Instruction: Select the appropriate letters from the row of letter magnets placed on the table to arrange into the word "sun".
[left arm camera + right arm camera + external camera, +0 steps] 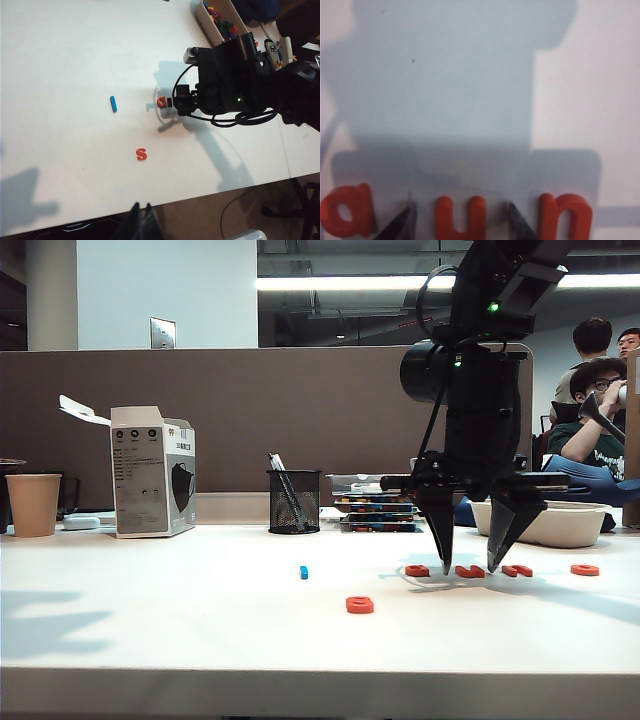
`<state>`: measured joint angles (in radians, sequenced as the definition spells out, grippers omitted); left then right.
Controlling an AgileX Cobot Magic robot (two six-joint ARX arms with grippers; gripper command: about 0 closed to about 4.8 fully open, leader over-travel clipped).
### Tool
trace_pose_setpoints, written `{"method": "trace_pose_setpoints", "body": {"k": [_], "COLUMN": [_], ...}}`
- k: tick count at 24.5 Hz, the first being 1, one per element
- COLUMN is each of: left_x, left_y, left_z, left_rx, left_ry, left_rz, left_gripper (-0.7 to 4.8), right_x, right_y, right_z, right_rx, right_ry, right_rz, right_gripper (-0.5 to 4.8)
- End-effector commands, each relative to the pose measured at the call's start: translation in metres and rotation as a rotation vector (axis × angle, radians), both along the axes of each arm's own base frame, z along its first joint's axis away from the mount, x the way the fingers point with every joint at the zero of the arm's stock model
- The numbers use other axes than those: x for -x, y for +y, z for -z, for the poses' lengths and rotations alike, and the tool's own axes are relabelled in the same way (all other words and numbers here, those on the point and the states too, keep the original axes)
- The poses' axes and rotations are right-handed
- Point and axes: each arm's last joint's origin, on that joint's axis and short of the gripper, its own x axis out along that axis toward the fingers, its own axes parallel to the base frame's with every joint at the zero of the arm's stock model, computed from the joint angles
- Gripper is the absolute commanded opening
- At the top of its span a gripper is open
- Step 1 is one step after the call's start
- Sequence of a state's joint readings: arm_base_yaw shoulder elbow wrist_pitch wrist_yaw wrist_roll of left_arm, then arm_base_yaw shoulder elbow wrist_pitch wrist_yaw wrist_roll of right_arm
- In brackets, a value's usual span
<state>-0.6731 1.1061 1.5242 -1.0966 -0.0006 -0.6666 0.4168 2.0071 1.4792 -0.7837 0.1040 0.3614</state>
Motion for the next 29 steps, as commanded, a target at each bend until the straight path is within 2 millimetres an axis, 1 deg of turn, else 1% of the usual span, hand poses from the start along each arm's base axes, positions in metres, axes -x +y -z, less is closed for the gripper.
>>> {"method": "trace_pose_setpoints", "body": {"k": [1, 5, 7, 15, 16, 18, 22, 24, 29], "left_x": [0.0007, 0.0007, 0.0007, 0.0007, 0.0007, 0.0007, 0.0007, 0.0007, 0.0007], "left_y": [0.0007, 0.0007, 0.0007, 0.0007, 0.0007, 0.0007, 0.0007, 0.0007, 0.0007], "left_z": [-0.0023, -0.0022, -0.0022, -0.0023, -0.0023, -0.0023, -0.0023, -0.0023, -0.0023], "left_rx": [0.006, 0.006, 0.006, 0.006, 0.006, 0.006, 0.006, 0.006, 0.006], "left_ry": [-0.013, -0.013, -0.013, -0.013, -0.013, -0.013, -0.013, -0.013, -0.013], "left_rz": [0.002, 0.002, 0.002, 0.002, 0.002, 0.002, 0.002, 0.003, 0.002], "left_gripper": [-0.05, -0.05, -0.05, -0.05, -0.05, -0.05, -0.05, -0.05, -0.05], "right_x": [0.0021, 0.0033, 0.0034, 0.0037, 0.0042, 0.0043, 0.0043, 0.0043, 0.0042], "right_y": [-0.0004, -0.0009, -0.0009, -0.0012, -0.0015, -0.0015, -0.0015, -0.0015, -0.0015], "right_z": [0.0011, 0.0015, 0.0015, 0.0016, 0.0018, 0.0018, 0.0018, 0.0018, 0.0018], "right_rx": [0.006, 0.012, 0.012, 0.014, 0.016, 0.017, 0.017, 0.017, 0.017], "right_ry": [0.023, 0.035, 0.036, 0.040, 0.045, 0.046, 0.046, 0.047, 0.045], "right_rz": [0.003, 0.003, 0.003, 0.003, 0.004, 0.004, 0.004, 0.004, 0.004], "right_gripper": [2.29, 2.28, 1.96, 1.94, 1.74, 1.56, 1.56, 1.43, 1.43]}}
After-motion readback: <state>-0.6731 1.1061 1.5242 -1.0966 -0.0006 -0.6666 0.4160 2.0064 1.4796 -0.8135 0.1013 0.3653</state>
